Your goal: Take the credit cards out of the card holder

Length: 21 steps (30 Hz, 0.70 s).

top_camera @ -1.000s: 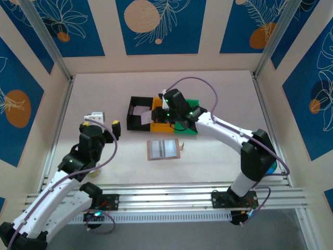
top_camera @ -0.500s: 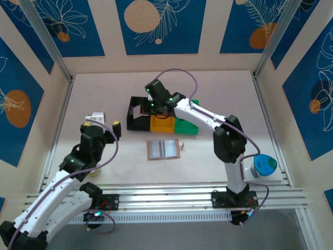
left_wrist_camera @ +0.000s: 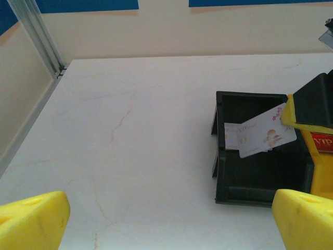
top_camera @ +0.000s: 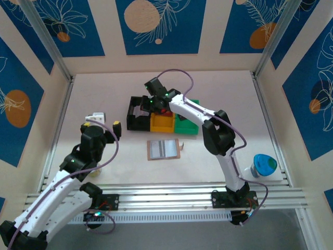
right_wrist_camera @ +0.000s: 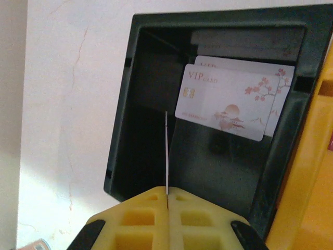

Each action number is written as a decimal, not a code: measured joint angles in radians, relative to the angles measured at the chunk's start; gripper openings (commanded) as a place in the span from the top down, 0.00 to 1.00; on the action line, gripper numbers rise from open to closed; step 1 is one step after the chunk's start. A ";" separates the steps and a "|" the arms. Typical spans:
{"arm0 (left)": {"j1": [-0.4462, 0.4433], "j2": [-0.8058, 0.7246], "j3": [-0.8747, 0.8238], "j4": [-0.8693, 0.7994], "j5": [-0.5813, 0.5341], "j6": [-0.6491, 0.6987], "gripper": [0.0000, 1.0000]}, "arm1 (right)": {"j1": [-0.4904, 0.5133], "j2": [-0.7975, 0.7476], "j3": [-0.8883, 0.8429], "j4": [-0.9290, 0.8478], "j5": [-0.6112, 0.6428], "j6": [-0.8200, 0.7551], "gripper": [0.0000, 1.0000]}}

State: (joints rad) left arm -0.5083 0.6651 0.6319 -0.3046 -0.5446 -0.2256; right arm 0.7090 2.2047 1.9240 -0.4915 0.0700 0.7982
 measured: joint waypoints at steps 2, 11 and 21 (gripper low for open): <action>0.000 0.004 -0.002 0.005 0.000 0.000 0.00 | -0.008 0.020 0.018 0.005 -0.012 0.019 1.00; 0.000 0.006 -0.003 0.013 0.000 0.000 0.00 | -0.022 0.114 0.116 -0.002 -0.037 0.065 1.00; 0.000 0.006 -0.006 0.015 0.000 0.001 0.00 | -0.023 0.166 0.186 -0.027 -0.044 0.077 1.00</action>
State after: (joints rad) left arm -0.5079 0.6716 0.6262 -0.2893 -0.5446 -0.2249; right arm 0.6865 2.3707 2.1101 -0.5182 0.0257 0.8753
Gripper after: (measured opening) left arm 0.995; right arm 0.063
